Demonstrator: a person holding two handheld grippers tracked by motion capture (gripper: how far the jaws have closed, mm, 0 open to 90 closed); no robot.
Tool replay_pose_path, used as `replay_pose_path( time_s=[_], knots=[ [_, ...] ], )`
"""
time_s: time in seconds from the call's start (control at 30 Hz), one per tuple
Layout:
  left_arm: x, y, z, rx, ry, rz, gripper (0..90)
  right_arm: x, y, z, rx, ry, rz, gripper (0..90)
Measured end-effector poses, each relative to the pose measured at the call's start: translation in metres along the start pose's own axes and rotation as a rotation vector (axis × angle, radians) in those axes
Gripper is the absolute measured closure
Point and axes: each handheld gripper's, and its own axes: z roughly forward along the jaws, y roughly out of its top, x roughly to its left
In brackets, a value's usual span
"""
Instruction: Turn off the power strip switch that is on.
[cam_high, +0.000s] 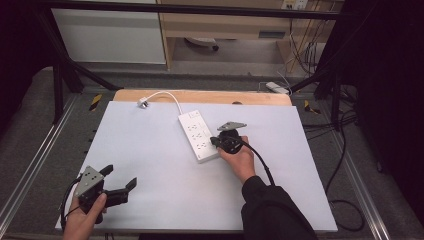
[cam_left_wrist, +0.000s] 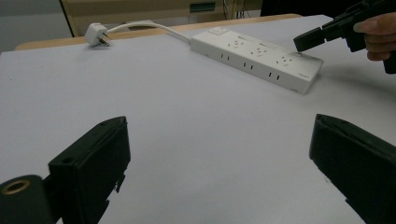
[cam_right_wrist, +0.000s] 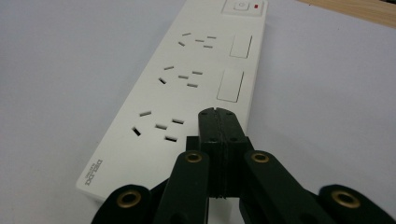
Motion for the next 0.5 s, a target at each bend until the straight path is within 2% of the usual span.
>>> replay_pose_path(
  time_s=[0.5],
  knots=[
    [-0.0001,0.0003,-0.0005,-0.004,0.004,0.002,5.1,0.0019,-0.0018,0.002,0.003,-0.004,-0.011,90.0]
  ],
)
